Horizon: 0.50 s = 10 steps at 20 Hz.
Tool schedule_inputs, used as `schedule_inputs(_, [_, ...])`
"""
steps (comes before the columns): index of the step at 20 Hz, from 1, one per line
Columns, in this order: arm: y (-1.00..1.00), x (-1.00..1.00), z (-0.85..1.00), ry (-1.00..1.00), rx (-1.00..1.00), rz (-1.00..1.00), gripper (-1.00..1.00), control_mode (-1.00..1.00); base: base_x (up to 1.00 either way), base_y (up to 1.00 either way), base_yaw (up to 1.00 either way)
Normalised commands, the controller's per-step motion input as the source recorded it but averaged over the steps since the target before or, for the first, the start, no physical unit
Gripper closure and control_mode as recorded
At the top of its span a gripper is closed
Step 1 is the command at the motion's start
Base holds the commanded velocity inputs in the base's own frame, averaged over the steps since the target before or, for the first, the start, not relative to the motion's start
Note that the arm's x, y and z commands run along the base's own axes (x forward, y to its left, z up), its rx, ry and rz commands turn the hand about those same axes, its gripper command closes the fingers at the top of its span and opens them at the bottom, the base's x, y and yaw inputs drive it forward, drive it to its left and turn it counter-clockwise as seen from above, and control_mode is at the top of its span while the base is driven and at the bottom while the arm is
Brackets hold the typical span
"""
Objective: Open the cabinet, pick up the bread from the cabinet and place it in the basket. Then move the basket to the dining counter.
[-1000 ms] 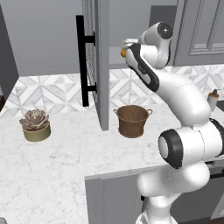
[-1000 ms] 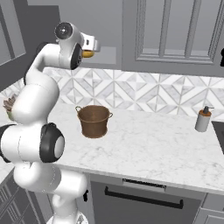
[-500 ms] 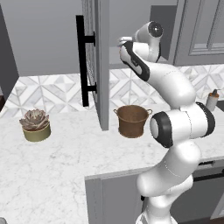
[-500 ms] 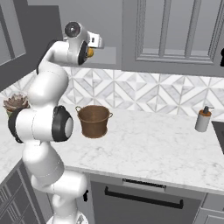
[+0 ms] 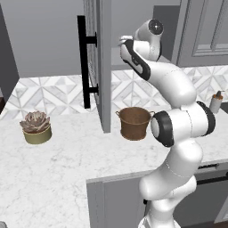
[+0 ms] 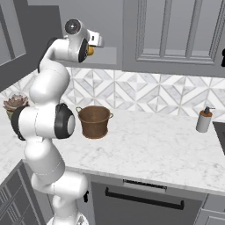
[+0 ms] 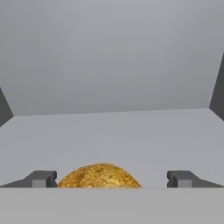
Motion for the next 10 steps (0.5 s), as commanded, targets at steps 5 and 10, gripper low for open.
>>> schedule_inputs(5, [0.04, 0.02, -0.25, 0.0, 0.0, 0.0, -1.0, -1.0, 0.0, 0.0, 0.0])
schedule_inputs(10, [0.16, 0.13, -0.03, 0.0, 0.01, 0.0, -1.0, -1.0, 0.0, 0.0, 0.0])
